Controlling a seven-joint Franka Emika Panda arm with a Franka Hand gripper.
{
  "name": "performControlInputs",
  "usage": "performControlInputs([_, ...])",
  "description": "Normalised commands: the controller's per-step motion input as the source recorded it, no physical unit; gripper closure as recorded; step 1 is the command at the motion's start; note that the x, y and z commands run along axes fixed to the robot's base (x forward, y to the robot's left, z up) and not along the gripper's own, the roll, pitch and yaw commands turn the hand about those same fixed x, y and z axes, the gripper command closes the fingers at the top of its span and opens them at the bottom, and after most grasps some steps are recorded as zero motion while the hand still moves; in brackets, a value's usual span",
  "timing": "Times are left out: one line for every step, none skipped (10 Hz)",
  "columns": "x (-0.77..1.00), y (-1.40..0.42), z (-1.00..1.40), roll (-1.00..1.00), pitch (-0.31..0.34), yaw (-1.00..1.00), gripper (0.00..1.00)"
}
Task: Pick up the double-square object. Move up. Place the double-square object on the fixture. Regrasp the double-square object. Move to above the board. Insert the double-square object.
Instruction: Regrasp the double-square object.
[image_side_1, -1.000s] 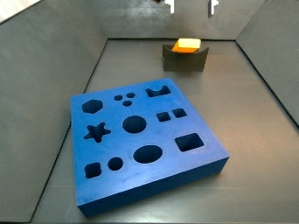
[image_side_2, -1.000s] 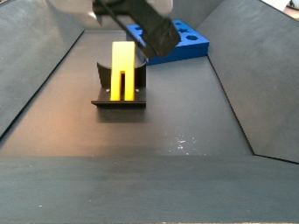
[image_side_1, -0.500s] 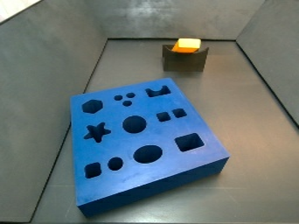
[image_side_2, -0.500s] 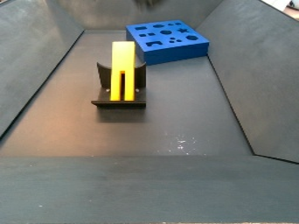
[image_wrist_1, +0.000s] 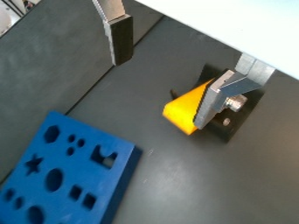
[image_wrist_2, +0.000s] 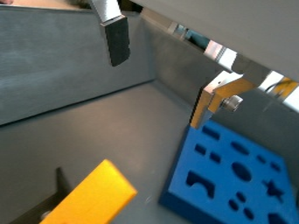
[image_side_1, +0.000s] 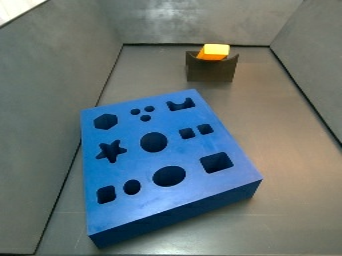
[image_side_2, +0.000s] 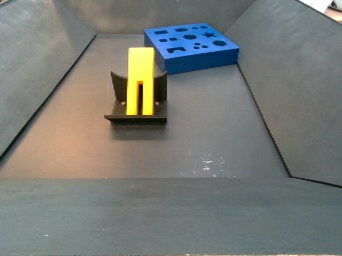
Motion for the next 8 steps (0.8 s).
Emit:
performControlInputs([-0.03,-0.03,0.01,1.0,0.025,0.03,0.0])
performControlInputs([-0.02,-0.02,0.01,1.0,0.02,0.04,0.0])
performControlInputs([-0.02,-0.02,0.02,1.0,0.018,0.04,0.0])
performControlInputs([-0.01,-0.02,0.01,1.0,0.013,0.04,0.0])
performControlInputs([-0.01,-0.02,0.01,1.0,0.011,0.04,0.0])
performControlInputs([0.0,-0.02,0.01,1.0,0.009,0.04,0.0])
performControlInputs([0.0,-0.02,0.01,1.0,0.011,0.04,0.0])
performControlInputs([0.0,-0.02,0.01,1.0,0.018,0.04,0.0])
